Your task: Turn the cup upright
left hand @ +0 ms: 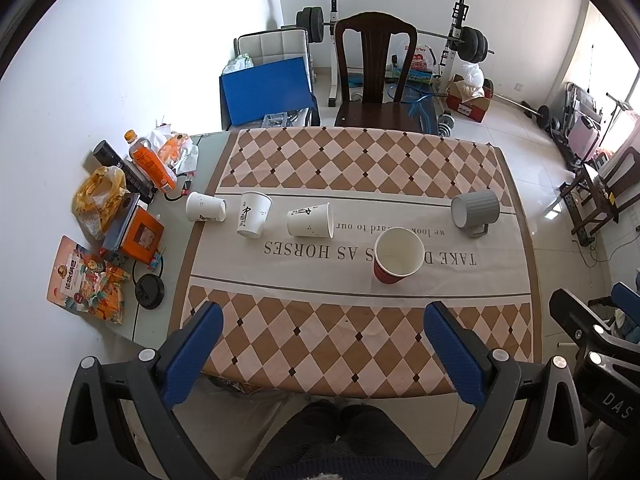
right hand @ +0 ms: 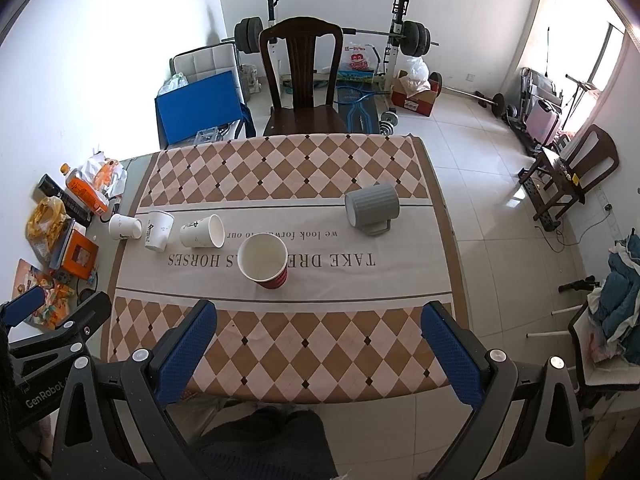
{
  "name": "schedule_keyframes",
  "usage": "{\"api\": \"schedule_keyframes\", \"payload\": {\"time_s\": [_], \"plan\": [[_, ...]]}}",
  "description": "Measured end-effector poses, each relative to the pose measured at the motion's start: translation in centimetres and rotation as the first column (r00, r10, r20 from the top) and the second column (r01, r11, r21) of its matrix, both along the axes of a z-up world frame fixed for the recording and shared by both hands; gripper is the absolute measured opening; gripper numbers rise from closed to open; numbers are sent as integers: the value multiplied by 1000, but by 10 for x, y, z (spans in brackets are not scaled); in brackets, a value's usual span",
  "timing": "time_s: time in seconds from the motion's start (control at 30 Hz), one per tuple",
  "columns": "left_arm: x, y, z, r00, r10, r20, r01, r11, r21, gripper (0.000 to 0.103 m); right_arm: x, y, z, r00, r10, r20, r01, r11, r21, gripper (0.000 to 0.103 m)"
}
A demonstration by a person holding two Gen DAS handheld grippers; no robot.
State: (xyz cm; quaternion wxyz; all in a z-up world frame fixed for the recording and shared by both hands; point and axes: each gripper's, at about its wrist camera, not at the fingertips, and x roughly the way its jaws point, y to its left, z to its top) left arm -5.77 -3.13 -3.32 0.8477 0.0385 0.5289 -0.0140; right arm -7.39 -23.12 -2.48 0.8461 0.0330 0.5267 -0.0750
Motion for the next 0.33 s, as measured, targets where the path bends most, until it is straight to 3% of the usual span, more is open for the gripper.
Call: {"api": "schedule_keyframes", "payload": {"time_s": [0.33], "plan": [[1, -1, -1, 1000, 0, 0, 0, 1000, 4, 102, 2, 1, 0, 1000, 0, 0, 0, 1000, 0, 103]]}}
